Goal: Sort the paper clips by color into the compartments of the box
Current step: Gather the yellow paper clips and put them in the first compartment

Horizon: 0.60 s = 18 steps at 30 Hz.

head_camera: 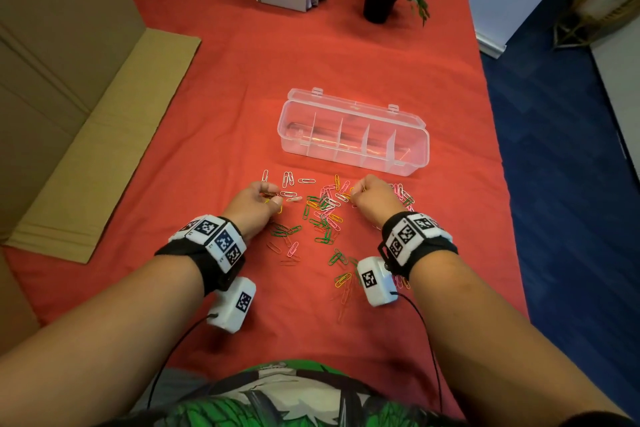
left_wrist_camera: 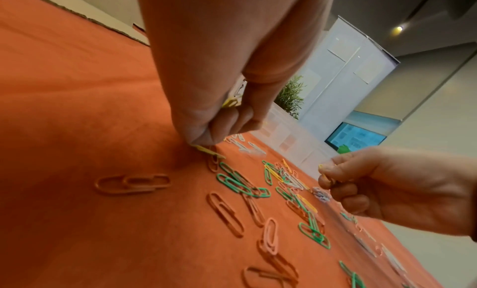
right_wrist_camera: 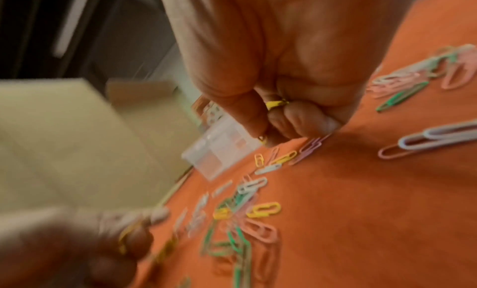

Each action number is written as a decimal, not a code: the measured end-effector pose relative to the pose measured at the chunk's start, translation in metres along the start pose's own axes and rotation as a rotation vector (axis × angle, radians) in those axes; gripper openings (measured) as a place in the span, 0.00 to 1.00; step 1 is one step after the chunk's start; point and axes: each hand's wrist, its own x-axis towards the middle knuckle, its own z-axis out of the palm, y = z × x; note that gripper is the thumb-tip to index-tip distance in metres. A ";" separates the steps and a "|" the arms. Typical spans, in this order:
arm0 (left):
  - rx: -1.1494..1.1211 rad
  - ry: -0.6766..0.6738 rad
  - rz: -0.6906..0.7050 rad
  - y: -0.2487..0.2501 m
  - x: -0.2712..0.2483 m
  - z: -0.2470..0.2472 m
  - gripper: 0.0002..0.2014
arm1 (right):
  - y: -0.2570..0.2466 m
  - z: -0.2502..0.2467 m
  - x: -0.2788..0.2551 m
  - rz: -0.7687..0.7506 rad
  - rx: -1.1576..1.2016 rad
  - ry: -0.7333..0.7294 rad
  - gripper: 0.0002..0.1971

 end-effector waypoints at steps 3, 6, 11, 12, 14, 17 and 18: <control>-0.173 -0.076 -0.117 0.012 -0.005 0.002 0.13 | 0.006 -0.004 -0.002 0.097 0.388 0.002 0.14; -0.434 -0.168 -0.265 0.024 -0.008 0.004 0.13 | 0.005 -0.012 -0.006 0.208 0.808 -0.004 0.11; -0.567 -0.233 -0.335 0.044 0.000 0.020 0.12 | 0.003 -0.011 -0.004 0.232 0.724 -0.047 0.09; -0.550 -0.221 -0.321 0.047 0.003 0.025 0.12 | 0.003 -0.009 -0.003 0.234 0.692 -0.058 0.08; -0.363 -0.182 -0.211 0.053 0.011 0.034 0.12 | 0.001 -0.008 -0.002 0.217 0.630 -0.076 0.07; 0.211 -0.083 0.143 0.059 0.023 0.048 0.06 | 0.004 -0.005 0.004 0.032 0.126 0.019 0.06; 0.373 -0.075 0.254 0.060 0.026 0.052 0.05 | 0.005 -0.002 0.004 -0.035 -0.049 0.065 0.05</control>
